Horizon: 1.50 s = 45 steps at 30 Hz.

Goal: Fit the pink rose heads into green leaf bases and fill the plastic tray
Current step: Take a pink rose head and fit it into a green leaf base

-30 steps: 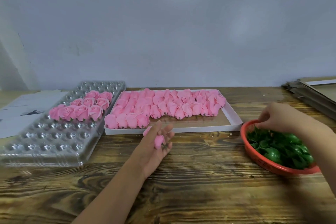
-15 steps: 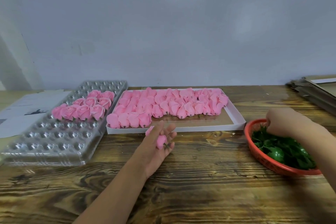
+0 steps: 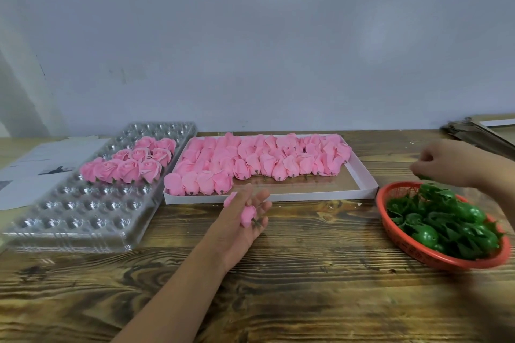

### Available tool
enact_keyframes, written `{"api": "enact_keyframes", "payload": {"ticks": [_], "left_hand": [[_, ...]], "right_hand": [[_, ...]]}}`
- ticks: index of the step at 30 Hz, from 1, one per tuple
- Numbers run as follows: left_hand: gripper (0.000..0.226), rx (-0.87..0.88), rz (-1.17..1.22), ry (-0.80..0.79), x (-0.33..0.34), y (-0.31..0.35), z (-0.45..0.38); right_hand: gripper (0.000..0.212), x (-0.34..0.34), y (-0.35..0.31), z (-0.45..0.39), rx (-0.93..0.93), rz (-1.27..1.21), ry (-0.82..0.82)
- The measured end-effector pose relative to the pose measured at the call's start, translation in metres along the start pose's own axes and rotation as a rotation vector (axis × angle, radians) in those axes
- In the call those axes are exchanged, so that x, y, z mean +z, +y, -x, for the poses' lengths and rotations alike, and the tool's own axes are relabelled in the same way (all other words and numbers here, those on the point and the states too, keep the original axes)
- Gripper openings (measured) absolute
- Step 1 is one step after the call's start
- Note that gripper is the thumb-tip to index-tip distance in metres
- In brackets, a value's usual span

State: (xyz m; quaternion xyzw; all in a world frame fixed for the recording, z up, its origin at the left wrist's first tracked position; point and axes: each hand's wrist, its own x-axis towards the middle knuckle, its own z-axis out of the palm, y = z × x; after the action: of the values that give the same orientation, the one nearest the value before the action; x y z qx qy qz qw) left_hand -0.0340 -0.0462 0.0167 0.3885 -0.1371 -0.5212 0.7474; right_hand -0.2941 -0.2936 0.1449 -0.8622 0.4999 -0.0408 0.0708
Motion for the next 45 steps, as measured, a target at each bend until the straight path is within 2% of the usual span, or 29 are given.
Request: {"api": "enact_keyframes", "payload": {"ticks": [5,8,10,12,14,17,19,22,25,27,34,37,40,43,45], "left_hand": [[0.050,0.001,0.007,-0.007,-0.003,-0.001,0.000],[0.048,-0.001,0.010,-0.007,-0.003,-0.001,0.000],[0.043,0.001,0.015,-0.009,-0.003,0.000,0.000],[0.039,0.005,0.025,-0.003,-0.003,0.000,0.000],[0.038,0.009,0.026,0.008,-0.003,0.001,0.000],[0.025,0.017,0.050,0.015,-0.002,0.001,0.000],[0.019,0.033,0.076,0.023,-0.002,0.002,0.000],[0.023,0.046,0.092,0.028,0.000,0.003,0.000],[0.024,0.054,0.121,0.030,0.001,0.004,0.001],[0.022,0.063,0.125,0.022,0.002,0.004,0.001],[0.019,0.053,0.111,0.034,0.002,0.004,-0.003],[0.018,0.047,0.093,0.022,0.000,0.005,-0.003],[0.029,0.052,0.080,0.016,-0.001,0.005,-0.003],[0.041,0.041,0.062,0.009,-0.001,0.004,-0.004],[0.041,0.042,0.037,0.015,-0.001,0.003,-0.005]], "right_hand": [[0.036,0.000,-0.002,0.003,0.054,-0.120,0.000],[0.024,0.003,-0.006,0.007,0.046,-0.248,0.086],[0.037,0.005,-0.016,0.015,0.038,-0.395,0.164],[0.038,0.010,-0.033,0.027,-0.007,-0.586,0.233],[0.033,0.020,-0.055,0.040,-0.091,-0.768,0.190],[0.036,0.048,-0.092,0.056,-0.189,-1.031,-0.042],[0.035,0.068,-0.114,0.063,-0.253,-0.938,-0.102],[0.032,0.096,-0.137,0.067,-0.385,-0.499,-0.082],[0.042,0.120,-0.153,0.071,-0.504,-0.371,-0.130],[0.053,0.131,-0.158,0.074,-0.506,-0.402,-0.123],[0.032,0.151,-0.175,0.085,-0.425,-0.804,-0.054],[0.035,0.156,-0.181,0.089,-0.402,-0.952,-0.035],[0.046,0.158,-0.183,0.090,-0.401,-1.018,0.005],[0.043,0.162,-0.185,0.089,-0.382,-1.067,0.015],[0.047,0.164,-0.187,0.090,-0.380,-1.091,0.003]]}}
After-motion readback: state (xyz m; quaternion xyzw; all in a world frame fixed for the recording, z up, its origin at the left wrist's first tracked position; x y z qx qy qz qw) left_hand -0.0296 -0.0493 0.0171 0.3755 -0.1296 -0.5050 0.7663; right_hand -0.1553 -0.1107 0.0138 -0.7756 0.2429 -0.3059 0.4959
